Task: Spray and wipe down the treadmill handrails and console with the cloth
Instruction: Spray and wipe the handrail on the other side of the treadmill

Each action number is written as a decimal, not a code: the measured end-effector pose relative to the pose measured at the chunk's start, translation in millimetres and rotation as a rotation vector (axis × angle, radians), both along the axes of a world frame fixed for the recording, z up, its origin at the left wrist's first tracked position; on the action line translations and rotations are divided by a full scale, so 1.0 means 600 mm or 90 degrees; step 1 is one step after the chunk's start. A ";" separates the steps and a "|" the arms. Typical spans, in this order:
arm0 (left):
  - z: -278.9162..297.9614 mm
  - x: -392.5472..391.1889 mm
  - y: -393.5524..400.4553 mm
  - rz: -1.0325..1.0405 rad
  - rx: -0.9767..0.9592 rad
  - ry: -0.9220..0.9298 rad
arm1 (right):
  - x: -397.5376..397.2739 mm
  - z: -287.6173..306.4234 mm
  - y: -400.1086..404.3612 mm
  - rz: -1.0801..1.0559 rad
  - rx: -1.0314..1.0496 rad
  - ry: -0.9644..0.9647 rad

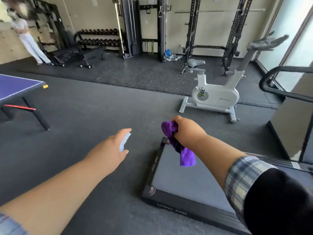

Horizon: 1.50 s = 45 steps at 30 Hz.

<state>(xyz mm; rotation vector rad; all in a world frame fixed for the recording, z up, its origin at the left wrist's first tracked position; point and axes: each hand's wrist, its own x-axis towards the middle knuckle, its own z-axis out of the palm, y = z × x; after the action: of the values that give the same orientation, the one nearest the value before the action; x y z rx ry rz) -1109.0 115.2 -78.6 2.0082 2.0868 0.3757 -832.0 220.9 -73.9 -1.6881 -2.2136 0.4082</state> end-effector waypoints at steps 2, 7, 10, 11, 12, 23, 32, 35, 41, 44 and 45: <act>0.019 -0.042 0.043 -0.023 0.006 0.013 | -0.045 0.005 0.014 -0.021 0.000 0.011; 0.045 -0.087 0.165 -0.085 0.030 -0.006 | -0.111 0.010 0.075 -0.074 0.023 0.003; 0.046 -0.099 0.258 -0.114 0.063 -0.066 | -0.130 0.005 0.141 -0.126 0.053 0.030; 0.045 -0.104 0.292 -0.125 0.068 -0.075 | -0.134 0.001 0.168 -0.143 0.062 0.038; 0.044 -0.110 0.327 -0.140 0.071 -0.074 | -0.137 -0.004 0.198 -0.159 0.068 0.042; 0.043 -0.213 0.728 -0.244 0.030 -0.018 | -0.235 -0.035 0.566 -0.257 0.011 0.097; -0.003 -0.219 1.039 -0.351 0.043 -0.108 | -0.301 -0.030 0.787 -0.306 0.045 0.117; -0.039 -0.221 1.140 -0.397 0.019 -0.140 | -0.317 -0.045 0.863 -0.343 0.061 0.116; -0.051 -0.215 1.360 -0.563 0.014 -0.146 | -0.336 -0.041 0.996 -0.516 0.021 0.097; -0.045 -0.176 1.451 -0.640 0.007 -0.147 | -0.327 -0.038 1.037 -0.598 0.041 0.132; -0.049 -0.157 1.475 -0.666 -0.002 -0.151 | -0.321 -0.042 1.046 -0.623 0.043 0.139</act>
<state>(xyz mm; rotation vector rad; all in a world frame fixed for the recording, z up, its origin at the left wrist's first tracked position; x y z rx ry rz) -1203.2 1000.2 -107.8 2.5361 0.7051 0.3585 -1024.7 848.6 -98.8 -2.2772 -1.0301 0.2269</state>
